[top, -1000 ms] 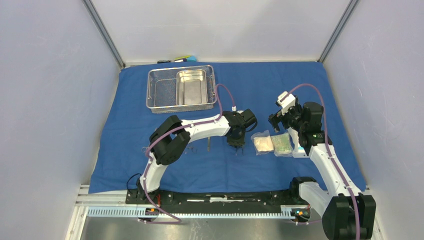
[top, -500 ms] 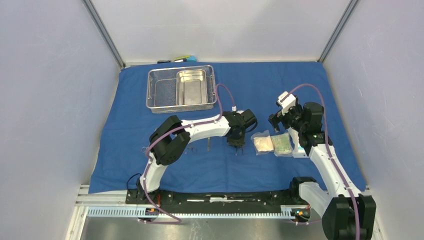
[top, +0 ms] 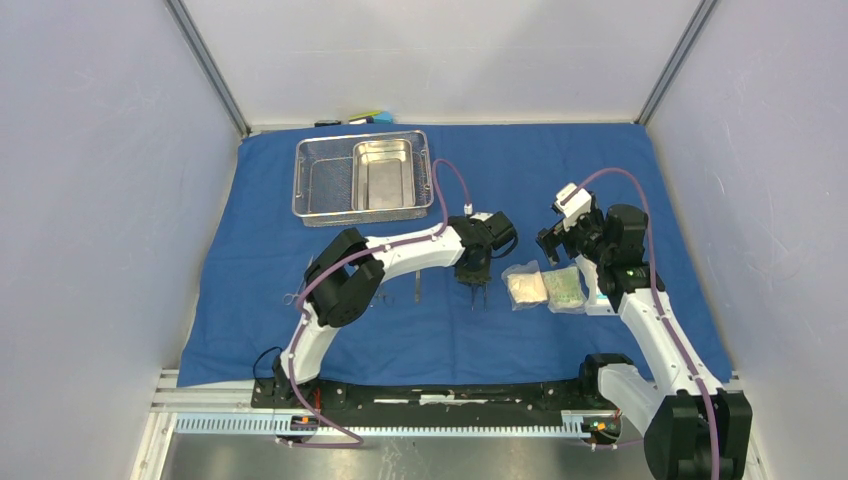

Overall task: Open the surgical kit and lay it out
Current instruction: Place the medical item in the surgical kit.

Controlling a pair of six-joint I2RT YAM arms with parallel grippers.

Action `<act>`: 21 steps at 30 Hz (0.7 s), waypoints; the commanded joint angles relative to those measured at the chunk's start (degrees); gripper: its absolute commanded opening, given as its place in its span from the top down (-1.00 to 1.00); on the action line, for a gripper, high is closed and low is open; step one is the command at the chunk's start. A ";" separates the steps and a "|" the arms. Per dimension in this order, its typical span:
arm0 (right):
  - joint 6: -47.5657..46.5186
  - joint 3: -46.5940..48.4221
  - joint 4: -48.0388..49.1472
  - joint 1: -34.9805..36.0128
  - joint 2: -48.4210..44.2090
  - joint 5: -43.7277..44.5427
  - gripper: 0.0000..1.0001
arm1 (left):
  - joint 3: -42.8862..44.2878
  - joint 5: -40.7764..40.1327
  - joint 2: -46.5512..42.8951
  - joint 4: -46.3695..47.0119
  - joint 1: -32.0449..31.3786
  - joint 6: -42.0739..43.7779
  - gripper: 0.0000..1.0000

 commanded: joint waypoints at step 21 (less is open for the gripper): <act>0.03 -1.28 2.07 -0.12 -1.25 -1.58 -0.94 | -1.23 -4.69 -2.15 -0.47 0.23 -1.37 0.41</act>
